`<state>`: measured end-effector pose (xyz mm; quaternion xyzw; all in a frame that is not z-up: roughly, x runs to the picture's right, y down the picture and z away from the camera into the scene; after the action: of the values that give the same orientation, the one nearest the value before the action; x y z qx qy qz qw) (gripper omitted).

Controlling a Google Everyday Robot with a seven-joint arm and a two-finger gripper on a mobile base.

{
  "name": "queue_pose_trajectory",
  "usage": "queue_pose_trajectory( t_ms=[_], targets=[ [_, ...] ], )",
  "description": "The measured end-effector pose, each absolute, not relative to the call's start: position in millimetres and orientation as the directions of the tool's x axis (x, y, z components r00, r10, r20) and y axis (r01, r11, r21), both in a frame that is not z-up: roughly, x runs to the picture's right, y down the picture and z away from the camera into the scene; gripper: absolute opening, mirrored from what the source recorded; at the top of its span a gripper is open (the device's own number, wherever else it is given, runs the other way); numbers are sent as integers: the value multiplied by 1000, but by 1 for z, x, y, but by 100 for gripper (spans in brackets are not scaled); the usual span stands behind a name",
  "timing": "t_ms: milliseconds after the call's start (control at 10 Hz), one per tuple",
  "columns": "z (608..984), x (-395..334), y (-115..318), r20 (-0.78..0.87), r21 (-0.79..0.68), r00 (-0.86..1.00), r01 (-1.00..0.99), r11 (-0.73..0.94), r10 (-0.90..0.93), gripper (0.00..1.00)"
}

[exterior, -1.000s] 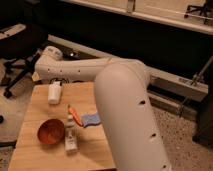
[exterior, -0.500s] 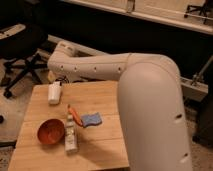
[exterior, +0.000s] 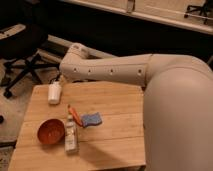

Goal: Place the white sponge in the ceramic bowl

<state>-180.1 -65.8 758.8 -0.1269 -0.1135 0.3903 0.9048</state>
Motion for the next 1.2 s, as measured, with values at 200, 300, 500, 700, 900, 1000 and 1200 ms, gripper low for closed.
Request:
queue_pose_trajectory(
  t_ms=[200, 300, 500, 700, 900, 1000, 1200],
  targets=[
    [756, -148, -45, 62, -338, 692, -664, 668, 719, 80],
    [754, -134, -37, 40, -340, 701, -660, 670, 712, 80],
    [748, -106, -30, 5, -325, 707, -668, 670, 707, 80],
    [748, -82, -23, -23, -315, 675, -705, 636, 737, 80],
    [748, -80, -23, -25, -314, 669, -711, 629, 743, 80],
    [747, -81, -23, -24, -314, 669, -711, 630, 743, 80],
    [747, -79, -23, -25, -313, 667, -712, 628, 744, 80]
  ],
)
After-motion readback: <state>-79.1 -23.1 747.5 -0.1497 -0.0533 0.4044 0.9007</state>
